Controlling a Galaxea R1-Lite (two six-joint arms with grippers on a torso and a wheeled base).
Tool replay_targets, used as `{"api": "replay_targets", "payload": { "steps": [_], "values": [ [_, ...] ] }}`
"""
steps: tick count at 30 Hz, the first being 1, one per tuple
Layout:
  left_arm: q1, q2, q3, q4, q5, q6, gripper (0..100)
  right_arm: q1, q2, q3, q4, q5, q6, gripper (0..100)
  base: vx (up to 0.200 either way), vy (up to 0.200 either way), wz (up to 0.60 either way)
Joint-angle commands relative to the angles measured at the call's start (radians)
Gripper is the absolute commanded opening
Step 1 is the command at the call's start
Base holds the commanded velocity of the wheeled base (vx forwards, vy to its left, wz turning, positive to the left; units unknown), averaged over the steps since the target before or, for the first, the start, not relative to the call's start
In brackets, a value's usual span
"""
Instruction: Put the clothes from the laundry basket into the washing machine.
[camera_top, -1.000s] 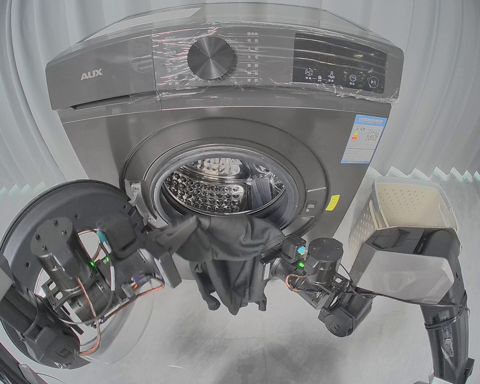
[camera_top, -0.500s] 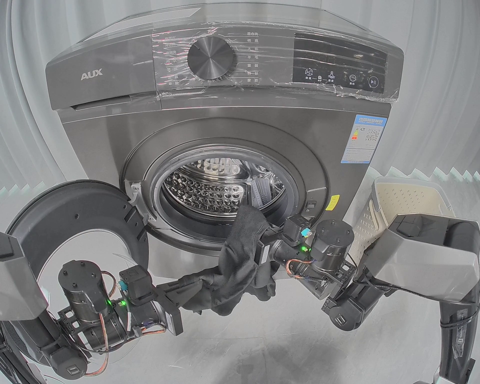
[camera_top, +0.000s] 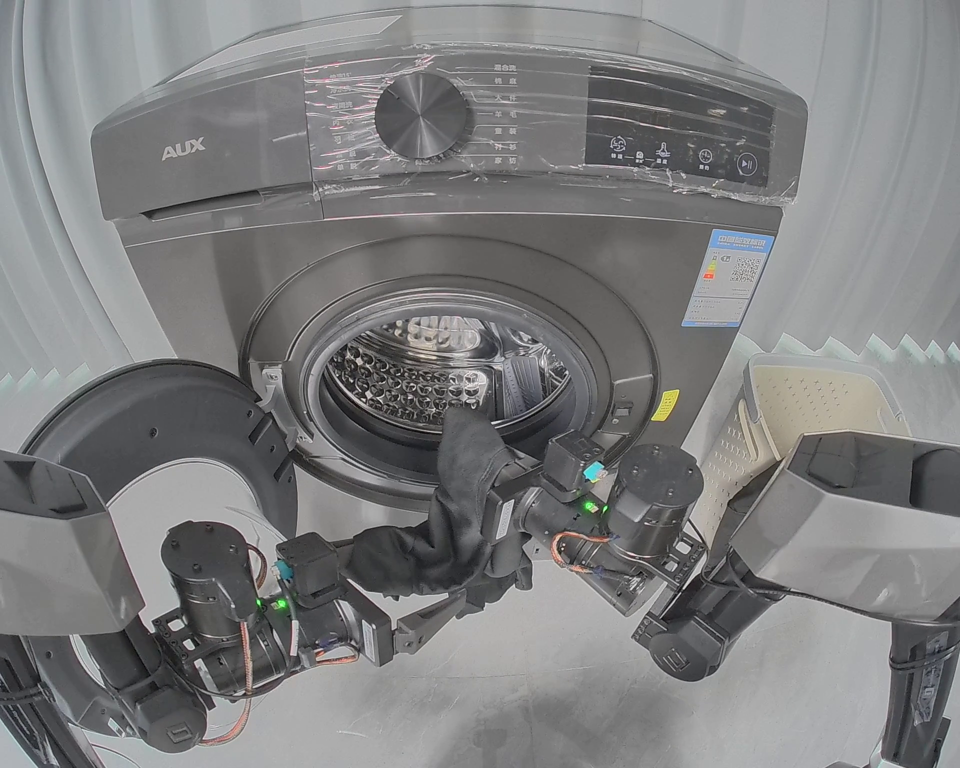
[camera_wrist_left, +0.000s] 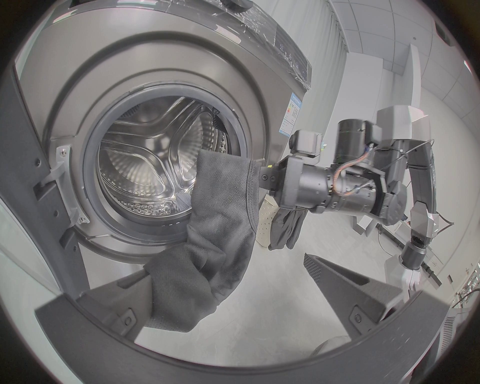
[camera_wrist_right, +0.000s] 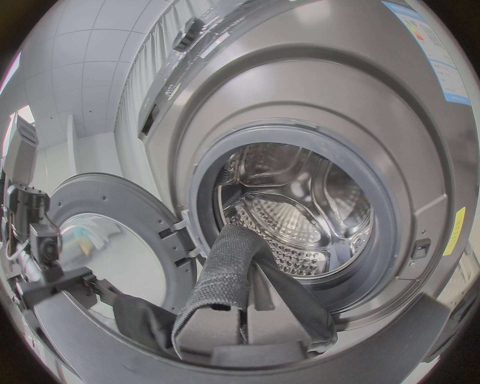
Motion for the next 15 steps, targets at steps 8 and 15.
{"api": "replay_targets", "payload": {
  "steps": [8, 15],
  "values": [
    [0.0, 0.131, -0.113, 0.0, 0.002, -0.004, 100, 0.05, -0.033, 0.018, 0.002, -0.003, 0.003, 0, 0.0, 0.0, 0.0],
    [0.014, 0.214, -0.218, -0.002, 0.015, -0.007, 100, 0.064, -0.053, 0.042, -0.004, -0.003, 0.006, 0, 0.0, 0.0, 0.0]
  ]
}}
